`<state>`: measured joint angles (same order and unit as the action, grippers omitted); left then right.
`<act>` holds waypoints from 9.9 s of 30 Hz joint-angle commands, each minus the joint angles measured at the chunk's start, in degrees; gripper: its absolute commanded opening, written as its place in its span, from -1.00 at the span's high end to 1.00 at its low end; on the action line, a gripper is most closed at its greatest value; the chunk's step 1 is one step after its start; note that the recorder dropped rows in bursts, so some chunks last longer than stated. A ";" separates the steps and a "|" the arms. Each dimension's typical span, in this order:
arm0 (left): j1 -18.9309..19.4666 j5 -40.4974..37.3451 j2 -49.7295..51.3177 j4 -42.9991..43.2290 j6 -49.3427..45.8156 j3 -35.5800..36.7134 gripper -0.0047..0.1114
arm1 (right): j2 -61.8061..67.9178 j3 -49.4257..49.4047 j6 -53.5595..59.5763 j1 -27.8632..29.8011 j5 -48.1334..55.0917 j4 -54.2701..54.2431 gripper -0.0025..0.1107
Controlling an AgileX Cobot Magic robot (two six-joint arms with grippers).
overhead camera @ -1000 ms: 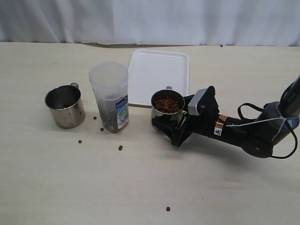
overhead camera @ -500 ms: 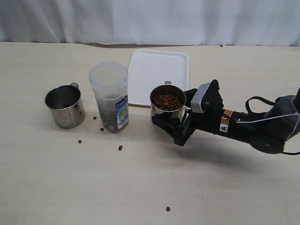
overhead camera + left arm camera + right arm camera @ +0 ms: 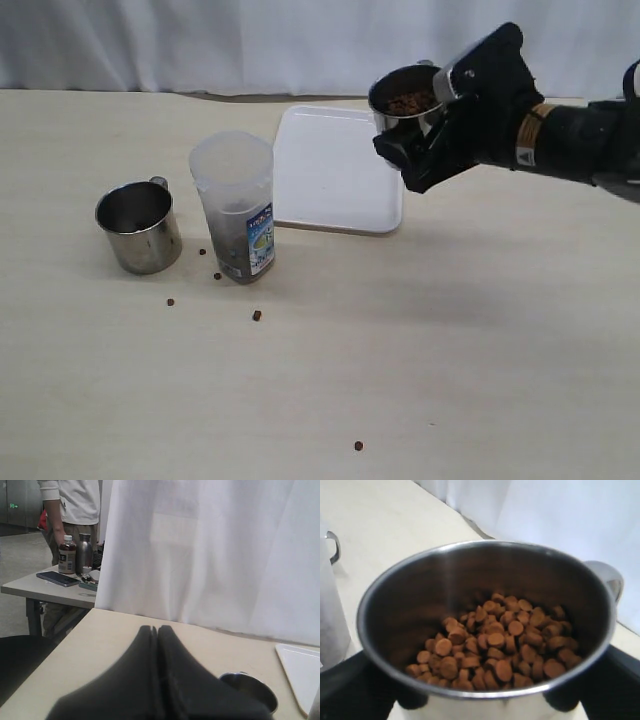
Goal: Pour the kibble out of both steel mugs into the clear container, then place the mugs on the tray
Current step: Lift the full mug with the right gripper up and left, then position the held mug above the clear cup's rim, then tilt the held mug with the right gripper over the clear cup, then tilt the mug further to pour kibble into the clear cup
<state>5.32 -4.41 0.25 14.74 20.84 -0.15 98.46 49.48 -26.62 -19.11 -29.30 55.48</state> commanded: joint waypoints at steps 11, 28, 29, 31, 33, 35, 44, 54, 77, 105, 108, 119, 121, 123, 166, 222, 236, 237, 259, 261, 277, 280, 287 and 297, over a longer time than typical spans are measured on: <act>0.01 0.32 -0.25 0.14 0.20 0.15 0.92 | -1.20 14.48 -15.11 -15.72 22.31 23.81 0.87; 0.01 0.32 -0.25 0.14 0.20 0.15 0.92 | -1.20 17.60 -16.17 -17.02 24.77 24.68 0.87; 0.01 0.32 -0.25 0.14 0.20 0.15 0.92 | -1.20 17.60 -16.17 -17.02 24.77 24.68 0.87; 0.01 0.32 -0.25 0.14 0.20 0.15 0.92 | -1.20 17.60 -16.17 -17.02 24.77 24.68 0.87; 0.01 0.32 -0.25 0.14 0.20 0.15 0.92 | -1.20 17.60 -16.17 -17.02 24.77 24.68 0.87; 0.01 0.32 -0.25 0.14 0.20 0.15 0.92 | -1.20 17.60 -16.41 -17.02 24.76 24.68 0.87; 0.01 0.39 -0.25 0.14 0.20 0.15 0.92 | -1.20 17.60 -13.07 -16.88 24.88 19.77 0.87; 0.01 0.39 -0.25 0.14 0.20 0.15 0.92 | -1.20 17.47 32.33 -17.66 32.41 -17.43 0.87; 0.01 0.24 -0.25 0.14 0.20 0.15 0.92 | 3.39 23.62 39.18 -25.00 41.32 -16.91 0.87; 0.01 0.24 -0.25 0.14 0.20 0.15 0.92 | 3.50 24.57 47.91 -27.72 46.89 -15.65 0.87; 0.01 0.24 -0.25 0.14 0.20 0.15 0.92 | 3.50 24.57 47.91 -27.64 46.54 -15.65 0.87; 0.01 0.24 -0.25 0.14 0.20 0.15 0.92 | 3.50 27.73 50.32 -27.64 48.19 -15.38 0.87; 0.01 0.24 -0.25 0.14 0.20 0.15 0.92 | 3.50 27.73 50.32 -27.64 48.47 -15.38 0.87; 0.01 0.24 -0.25 0.14 0.20 0.15 0.92 | 3.50 27.73 50.72 -27.64 48.47 -15.38 0.87; 0.01 0.16 -0.25 0.14 0.20 0.15 0.92 | 4.85 27.73 53.02 -31.00 44.52 0.76 0.87; 0.01 0.33 -0.25 0.14 0.20 0.15 0.92 | 6.10 27.73 57.59 -31.00 42.61 13.08 0.87; 0.01 0.33 -0.25 0.14 0.20 0.15 0.92 | 6.20 27.73 57.59 -31.00 41.14 15.85 0.87; 0.01 0.33 -0.25 0.14 0.20 0.15 0.92 | 6.33 27.73 57.59 -31.00 41.14 15.96 0.87; 0.01 0.86 -0.25 0.14 0.20 0.15 0.92 | 7.66 27.73 57.59 -31.00 41.39 22.51 0.87; 0.01 0.86 -0.25 0.14 0.20 0.15 0.92 | 7.66 27.73 57.59 -31.00 41.39 23.48 0.87; 0.01 0.86 -0.25 0.14 0.20 0.15 0.92 | 7.66 27.73 57.59 -31.00 41.39 23.60 0.87; 0.01 0.86 -0.25 0.14 0.20 0.15 0.92 | 7.66 27.73 57.59 -31.00 41.39 23.96 0.87; 0.01 0.86 -0.25 0.14 0.20 0.15 0.92 | 7.66 27.73 57.59 -31.00 41.66 25.07 0.87; 0.01 0.37 -0.25 0.14 0.20 0.15 0.92 | 7.66 27.73 59.03 -31.00 41.66 25.06 0.87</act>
<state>5.32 -4.41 0.21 14.74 20.84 -0.15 106.48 76.64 31.89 -50.08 12.41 79.94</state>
